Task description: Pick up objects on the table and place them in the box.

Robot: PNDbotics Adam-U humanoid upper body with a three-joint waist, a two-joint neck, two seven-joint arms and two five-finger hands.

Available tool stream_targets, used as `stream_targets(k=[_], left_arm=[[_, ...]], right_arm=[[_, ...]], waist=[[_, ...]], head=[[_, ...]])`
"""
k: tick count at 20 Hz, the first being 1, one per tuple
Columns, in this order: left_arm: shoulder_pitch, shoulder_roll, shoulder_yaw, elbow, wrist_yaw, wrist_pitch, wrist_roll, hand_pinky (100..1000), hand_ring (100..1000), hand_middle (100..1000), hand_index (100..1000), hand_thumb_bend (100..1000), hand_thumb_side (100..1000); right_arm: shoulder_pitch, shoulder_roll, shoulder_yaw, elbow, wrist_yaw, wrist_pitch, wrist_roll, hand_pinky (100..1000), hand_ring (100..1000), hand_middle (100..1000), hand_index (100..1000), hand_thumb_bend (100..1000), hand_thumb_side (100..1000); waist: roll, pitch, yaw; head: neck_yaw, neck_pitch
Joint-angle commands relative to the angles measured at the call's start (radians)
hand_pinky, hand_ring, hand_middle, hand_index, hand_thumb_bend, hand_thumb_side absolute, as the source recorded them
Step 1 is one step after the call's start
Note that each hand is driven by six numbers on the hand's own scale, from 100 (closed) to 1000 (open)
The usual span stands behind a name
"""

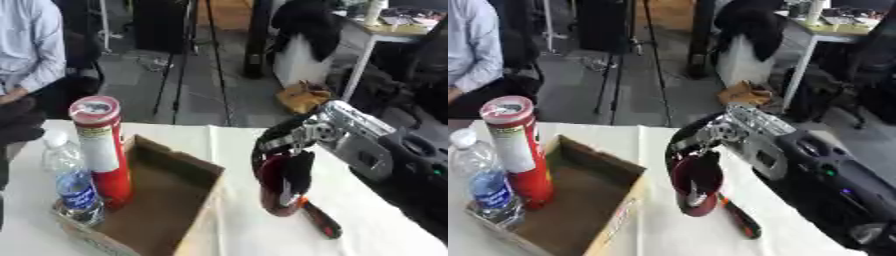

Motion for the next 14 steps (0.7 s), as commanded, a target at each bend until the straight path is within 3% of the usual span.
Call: stream_targets(k=[1,14], left_arm=[[-0.009,0.01,-0.004,-0.015,0.004,0.0,-0.007,1000,802,828,738,100,932],[-0.004,0.011,-0.008,-0.015,0.009,0.0,-0.013,1000,802,830,738,100,935]], right_arm=[[-0.041,-0.02,-0.015,-0.019,-0.007,0.003,0.0,390,706,661,638,405,332],[-0.132,0.033,-0.024,0.007,-0.006,0.007,0.0,382,698,643,618,372,346]], waist=[[0.002,-0.025,0.002],[-0.011,-0.033,0.028]], head=[[0.0,-0.007],[-0.008,-0.002]])
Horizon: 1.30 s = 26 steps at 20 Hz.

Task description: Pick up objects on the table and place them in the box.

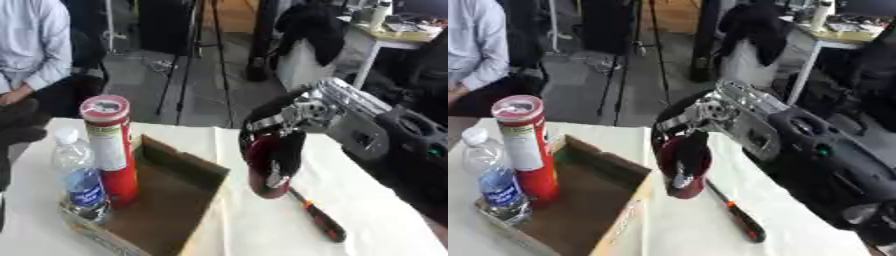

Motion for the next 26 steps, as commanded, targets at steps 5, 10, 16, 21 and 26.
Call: stream_targets(k=[5,10,16,21,26], left_arm=[[-0.004,0.01,-0.006,-0.015,0.009,0.0,-0.01,1000,800,831,739,100,937],[-0.002,0.009,-0.007,-0.015,0.012,0.0,-0.013,1000,799,832,739,100,940],[-0.003,0.008,-0.01,-0.015,0.016,-0.001,-0.018,1000,798,833,739,100,941],[-0.004,0.005,-0.013,-0.015,0.02,0.0,-0.023,1000,798,835,739,100,942],[-0.005,-0.001,-0.016,-0.015,0.026,0.0,-0.031,1000,797,836,740,100,944]], right_arm=[[-0.076,0.034,-0.036,0.045,0.003,0.004,-0.002,374,696,643,610,367,349],[-0.11,0.066,-0.055,0.083,0.013,0.001,-0.002,365,690,638,603,356,350],[-0.145,0.111,-0.084,0.149,0.025,0.004,-0.002,351,680,628,597,346,353],[-0.175,0.167,-0.13,0.226,0.058,0.005,-0.002,337,671,621,594,336,358],[-0.196,0.232,-0.177,0.305,0.106,-0.008,-0.002,326,662,614,592,324,362]], waist=[[0.0,-0.027,0.016],[-0.003,-0.026,0.027],[-0.006,-0.025,0.045],[-0.006,-0.024,0.065],[-0.003,-0.022,0.08]], head=[[-0.014,0.003],[-0.023,0.009],[-0.037,0.013],[-0.051,0.011],[-0.063,0.005]])
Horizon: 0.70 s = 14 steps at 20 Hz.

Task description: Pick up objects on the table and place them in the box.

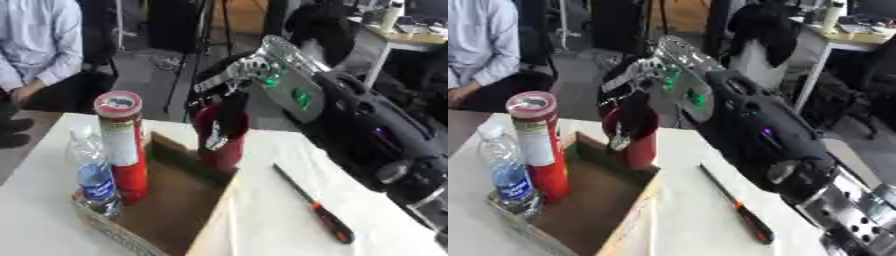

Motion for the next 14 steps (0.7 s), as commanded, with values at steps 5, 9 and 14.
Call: stream_targets(k=[5,9,14], left_arm=[[-0.014,-0.005,-0.006,-0.015,0.011,-0.002,-0.01,1000,797,837,739,100,946],[-0.016,-0.008,-0.008,-0.015,0.015,-0.003,-0.015,1000,796,838,739,100,946],[-0.018,-0.011,-0.01,-0.015,0.019,-0.003,-0.019,1000,796,839,739,100,947]], right_arm=[[-0.039,0.052,-0.072,0.078,0.065,-0.02,-0.002,314,655,604,585,308,365],[-0.039,0.082,-0.102,0.112,0.089,-0.025,-0.002,307,658,603,586,287,381],[-0.037,0.104,-0.134,0.138,0.092,-0.04,-0.002,632,831,747,808,486,570]], waist=[[0.009,-0.019,0.014],[0.01,-0.017,0.022],[0.012,-0.015,0.027]], head=[[-0.014,-0.012],[-0.02,-0.016],[-0.022,-0.02]])
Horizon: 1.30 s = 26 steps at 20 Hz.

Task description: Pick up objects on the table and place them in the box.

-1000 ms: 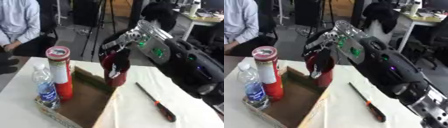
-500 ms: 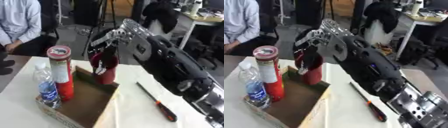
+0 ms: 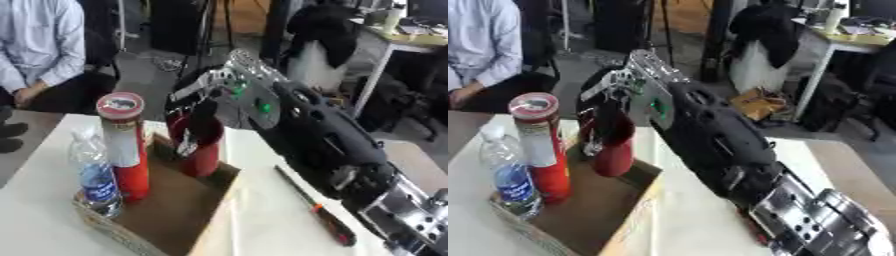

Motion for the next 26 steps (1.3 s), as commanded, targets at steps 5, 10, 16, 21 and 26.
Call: stream_targets(k=[5,10,16,21,26], left_arm=[[-0.011,-0.002,-0.004,-0.015,0.009,-0.001,-0.006,1000,796,840,740,100,950],[-0.011,-0.002,-0.004,-0.015,0.01,-0.001,-0.008,1000,796,840,740,100,951],[-0.009,-0.001,-0.003,-0.015,0.01,0.0,-0.009,1000,796,841,739,100,951],[-0.008,0.0,-0.001,-0.015,0.009,0.0,-0.008,1000,795,840,740,100,947],[-0.007,0.002,0.002,-0.015,0.006,0.002,-0.006,1000,795,839,741,100,940]], right_arm=[[-0.031,0.005,-0.025,0.021,0.01,-0.062,-0.001,708,880,813,924,591,559],[-0.031,0.007,-0.034,0.031,0.033,-0.084,-0.001,716,886,821,926,593,561],[-0.036,0.005,-0.043,0.024,0.04,-0.086,-0.001,711,886,821,906,555,556],[-0.036,-0.017,-0.048,-0.016,0.024,-0.076,-0.001,703,882,815,901,536,566],[-0.026,-0.064,-0.043,-0.103,-0.011,-0.072,-0.001,697,879,812,897,527,578]], waist=[[0.01,-0.013,0.004],[0.01,-0.013,0.003],[0.012,-0.012,0.001],[0.018,-0.016,-0.004],[0.03,-0.021,-0.014]], head=[[-0.003,-0.012],[-0.003,-0.013],[-0.001,-0.009],[0.003,-0.011],[0.008,-0.013]])
